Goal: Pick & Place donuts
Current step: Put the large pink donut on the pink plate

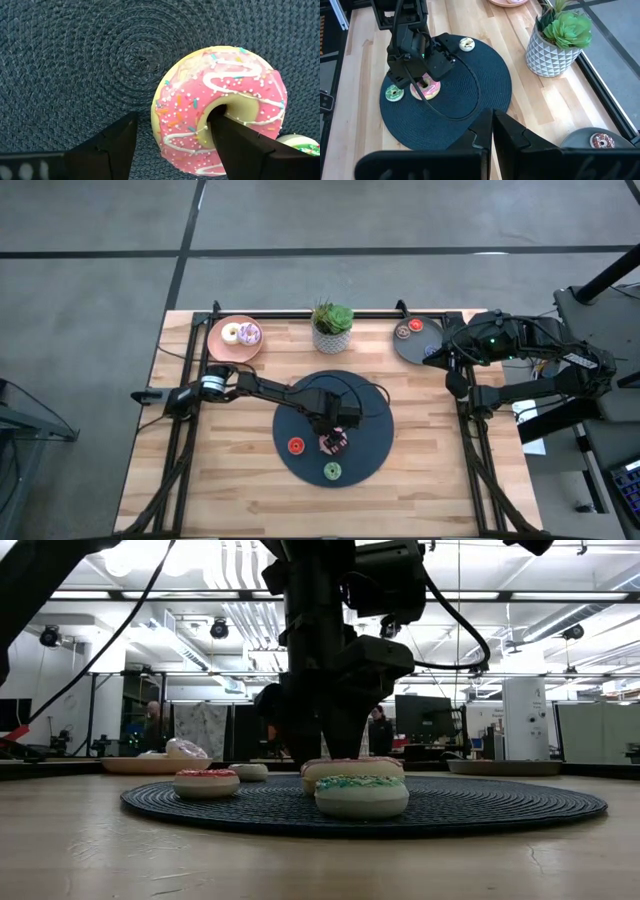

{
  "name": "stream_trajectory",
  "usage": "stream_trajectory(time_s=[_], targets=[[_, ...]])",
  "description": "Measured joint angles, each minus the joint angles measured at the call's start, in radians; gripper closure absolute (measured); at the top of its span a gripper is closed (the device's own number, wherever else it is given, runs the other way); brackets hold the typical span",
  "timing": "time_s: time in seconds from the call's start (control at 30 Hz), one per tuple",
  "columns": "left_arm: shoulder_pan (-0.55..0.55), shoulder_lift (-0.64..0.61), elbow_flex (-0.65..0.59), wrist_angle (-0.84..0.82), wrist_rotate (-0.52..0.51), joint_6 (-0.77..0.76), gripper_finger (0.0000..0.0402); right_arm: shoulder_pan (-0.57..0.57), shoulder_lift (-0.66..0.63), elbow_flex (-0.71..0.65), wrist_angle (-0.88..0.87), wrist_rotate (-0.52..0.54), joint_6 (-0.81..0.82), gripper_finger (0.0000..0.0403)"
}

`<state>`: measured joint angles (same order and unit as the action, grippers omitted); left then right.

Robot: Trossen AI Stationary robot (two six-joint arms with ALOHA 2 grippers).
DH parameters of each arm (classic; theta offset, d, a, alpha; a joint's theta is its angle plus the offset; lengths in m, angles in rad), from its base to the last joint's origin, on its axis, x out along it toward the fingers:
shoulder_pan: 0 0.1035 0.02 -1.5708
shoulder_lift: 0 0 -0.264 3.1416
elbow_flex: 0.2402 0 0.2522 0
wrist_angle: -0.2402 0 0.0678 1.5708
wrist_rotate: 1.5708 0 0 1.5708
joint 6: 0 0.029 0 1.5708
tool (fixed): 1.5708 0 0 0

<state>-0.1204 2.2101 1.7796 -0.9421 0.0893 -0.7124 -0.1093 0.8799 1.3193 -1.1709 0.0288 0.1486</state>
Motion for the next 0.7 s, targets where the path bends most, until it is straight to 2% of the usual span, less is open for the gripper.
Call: stream_trajectory(time_s=[0.7], targets=[[0.01,0.0,0.026,0.008,0.026,0.002,0.0253,0.0,0.0,0.0,0.0,0.0,-0.002,0.0394]])
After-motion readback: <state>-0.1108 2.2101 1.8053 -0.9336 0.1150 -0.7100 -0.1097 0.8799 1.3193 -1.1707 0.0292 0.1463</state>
